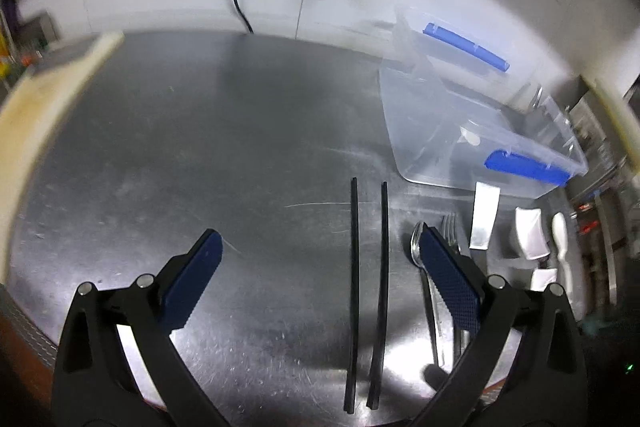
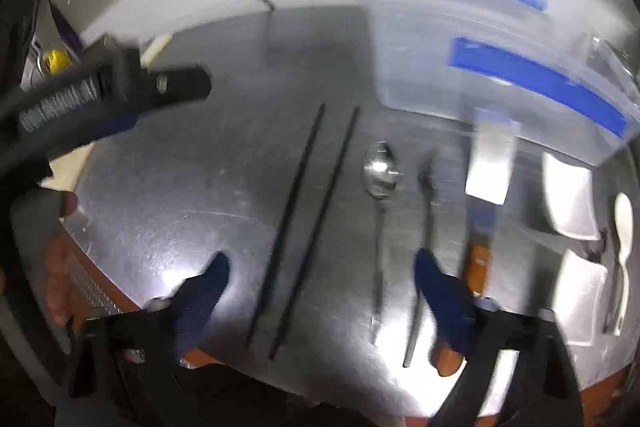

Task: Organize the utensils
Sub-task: 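Grasp one black chopstick with the right tool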

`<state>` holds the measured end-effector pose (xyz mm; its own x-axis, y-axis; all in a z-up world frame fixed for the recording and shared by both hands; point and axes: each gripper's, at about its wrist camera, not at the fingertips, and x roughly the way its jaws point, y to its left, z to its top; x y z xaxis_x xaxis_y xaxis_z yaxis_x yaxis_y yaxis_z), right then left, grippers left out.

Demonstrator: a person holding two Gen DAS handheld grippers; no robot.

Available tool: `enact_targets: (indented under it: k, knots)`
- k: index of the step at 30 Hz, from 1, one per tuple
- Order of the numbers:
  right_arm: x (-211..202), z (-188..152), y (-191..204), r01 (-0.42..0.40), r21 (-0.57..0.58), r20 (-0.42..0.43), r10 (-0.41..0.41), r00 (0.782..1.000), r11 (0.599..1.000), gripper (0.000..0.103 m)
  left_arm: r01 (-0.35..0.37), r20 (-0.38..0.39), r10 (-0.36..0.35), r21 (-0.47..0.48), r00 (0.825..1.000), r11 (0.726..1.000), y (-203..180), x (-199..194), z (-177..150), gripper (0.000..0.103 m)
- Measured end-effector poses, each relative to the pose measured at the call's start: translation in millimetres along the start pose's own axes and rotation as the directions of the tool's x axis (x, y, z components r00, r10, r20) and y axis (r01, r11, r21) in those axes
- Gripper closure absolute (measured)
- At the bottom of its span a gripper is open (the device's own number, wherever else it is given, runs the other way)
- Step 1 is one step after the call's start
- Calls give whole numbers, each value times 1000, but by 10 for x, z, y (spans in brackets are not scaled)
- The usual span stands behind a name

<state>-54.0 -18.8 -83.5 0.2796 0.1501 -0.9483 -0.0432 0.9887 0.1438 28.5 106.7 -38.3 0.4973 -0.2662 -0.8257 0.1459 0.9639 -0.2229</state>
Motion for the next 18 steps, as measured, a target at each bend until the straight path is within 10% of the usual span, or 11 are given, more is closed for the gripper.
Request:
enact_targets:
  k: [11,18]
  knots:
    - [805,67,441,41,32,-246,-32,969,999,72,89,-32,-93,-112,995,990,739,272,486,30]
    - [887,169,588,149,-8,-244,-147,959,989,86,182,-99,-195,-125,976,975,702,469,457,30]
